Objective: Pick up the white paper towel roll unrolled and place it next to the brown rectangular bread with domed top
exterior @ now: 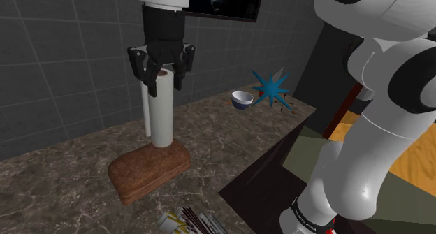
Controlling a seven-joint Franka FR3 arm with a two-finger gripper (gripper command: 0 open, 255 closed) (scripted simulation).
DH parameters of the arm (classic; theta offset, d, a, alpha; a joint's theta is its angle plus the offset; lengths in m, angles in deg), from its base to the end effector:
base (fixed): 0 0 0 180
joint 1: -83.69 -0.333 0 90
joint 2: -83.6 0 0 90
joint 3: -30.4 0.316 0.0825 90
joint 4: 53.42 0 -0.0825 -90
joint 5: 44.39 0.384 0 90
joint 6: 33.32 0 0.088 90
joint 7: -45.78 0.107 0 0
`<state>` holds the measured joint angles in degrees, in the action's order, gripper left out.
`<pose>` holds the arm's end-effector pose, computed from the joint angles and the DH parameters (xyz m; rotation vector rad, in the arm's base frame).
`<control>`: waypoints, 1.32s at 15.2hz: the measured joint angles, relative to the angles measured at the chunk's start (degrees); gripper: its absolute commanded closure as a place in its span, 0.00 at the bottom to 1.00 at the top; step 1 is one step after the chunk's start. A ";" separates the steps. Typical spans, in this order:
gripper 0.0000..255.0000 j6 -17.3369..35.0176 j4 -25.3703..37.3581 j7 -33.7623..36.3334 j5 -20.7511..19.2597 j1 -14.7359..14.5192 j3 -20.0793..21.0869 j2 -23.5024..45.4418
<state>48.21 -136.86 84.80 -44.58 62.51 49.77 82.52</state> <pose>0.4038 0.3478 0.6745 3.1240 0.0408 -0.0091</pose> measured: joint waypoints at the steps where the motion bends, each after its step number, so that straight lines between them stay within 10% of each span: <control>1: 1.00 -0.56 1.71 1.54 -0.39 -0.77 0.81 1.27; 9: 1.00 -6.29 19.19 13.47 -5.97 -9.17 6.33 14.28; 20: 1.00 3.72 5.18 13.36 -3.90 -7.66 6.09 9.92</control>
<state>51.93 -131.68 98.15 -48.47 54.86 55.86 92.45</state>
